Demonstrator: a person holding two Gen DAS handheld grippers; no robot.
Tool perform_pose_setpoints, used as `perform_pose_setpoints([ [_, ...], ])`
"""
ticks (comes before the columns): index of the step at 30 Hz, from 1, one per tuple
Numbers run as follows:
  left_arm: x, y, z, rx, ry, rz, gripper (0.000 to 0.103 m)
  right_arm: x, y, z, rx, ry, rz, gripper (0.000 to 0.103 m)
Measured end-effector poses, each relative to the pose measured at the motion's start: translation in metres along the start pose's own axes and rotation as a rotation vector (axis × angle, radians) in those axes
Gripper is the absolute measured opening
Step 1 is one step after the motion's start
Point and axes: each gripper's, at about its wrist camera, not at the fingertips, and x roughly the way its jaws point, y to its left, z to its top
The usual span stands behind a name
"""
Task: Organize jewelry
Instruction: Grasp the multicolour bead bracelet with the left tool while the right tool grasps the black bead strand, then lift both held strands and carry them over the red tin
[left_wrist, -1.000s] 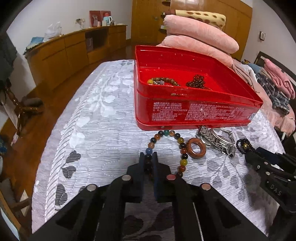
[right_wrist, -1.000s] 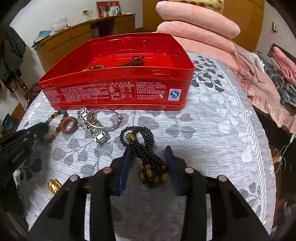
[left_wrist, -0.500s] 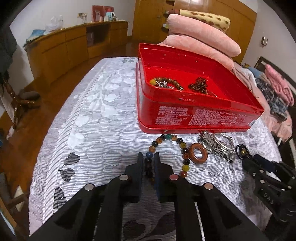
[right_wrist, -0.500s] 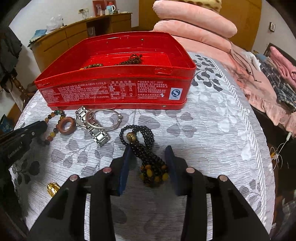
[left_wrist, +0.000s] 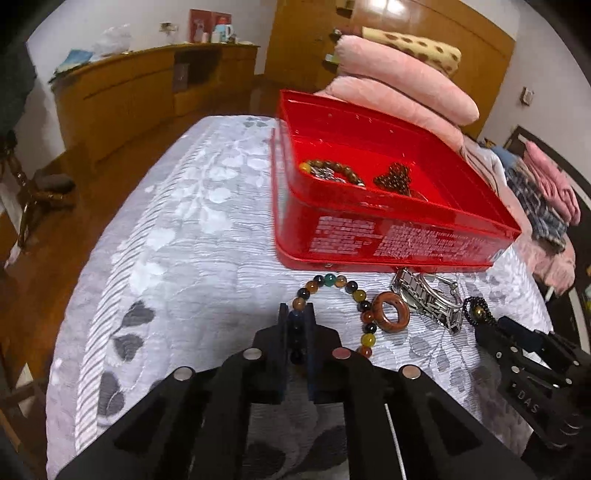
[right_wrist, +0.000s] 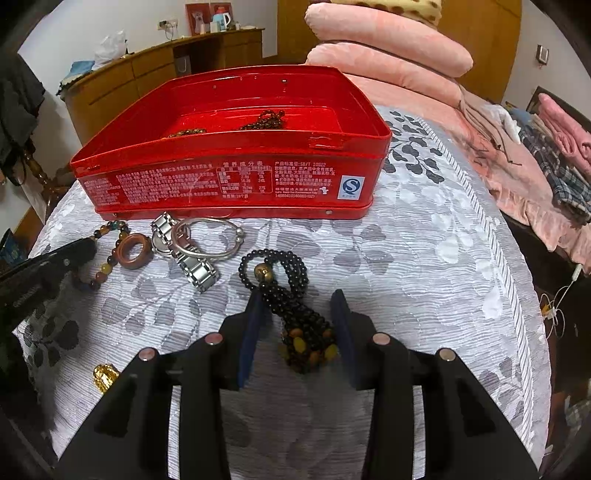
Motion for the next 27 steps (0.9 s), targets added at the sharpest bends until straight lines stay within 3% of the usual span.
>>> perform_pose_setpoints([
  [8, -0.003, 0.006, -0.007, 0.000, 0.017, 0.004, 0.008, 0.001, 0.001, 0.000, -0.012, 0.003, -0.002, 0.039],
  [11, -0.001, 0.001, -0.004, 0.027, 0.017, 0.016, 0.013, 0.001, 0.001, 0.000, -0.018, -0.002, 0.001, 0.039],
  [17, -0.002, -0.003, -0.004, 0.045, 0.008, 0.029, 0.008, 0.000, 0.003, -0.001, -0.039, -0.013, -0.007, 0.034],
  [19, -0.006, 0.000, -0.005, 0.025, -0.005, 0.022, 0.008, -0.002, 0.003, -0.001, -0.034, -0.011, 0.006, 0.023],
  [21, -0.012, -0.001, -0.006, 0.021, -0.022, 0.019, 0.008, -0.005, 0.003, -0.001, -0.026, -0.007, 0.019, 0.018],
  [27, -0.028, -0.007, -0.003, 0.036, -0.061, 0.000, 0.008, -0.012, 0.002, -0.001, -0.027, -0.011, 0.037, 0.017],
])
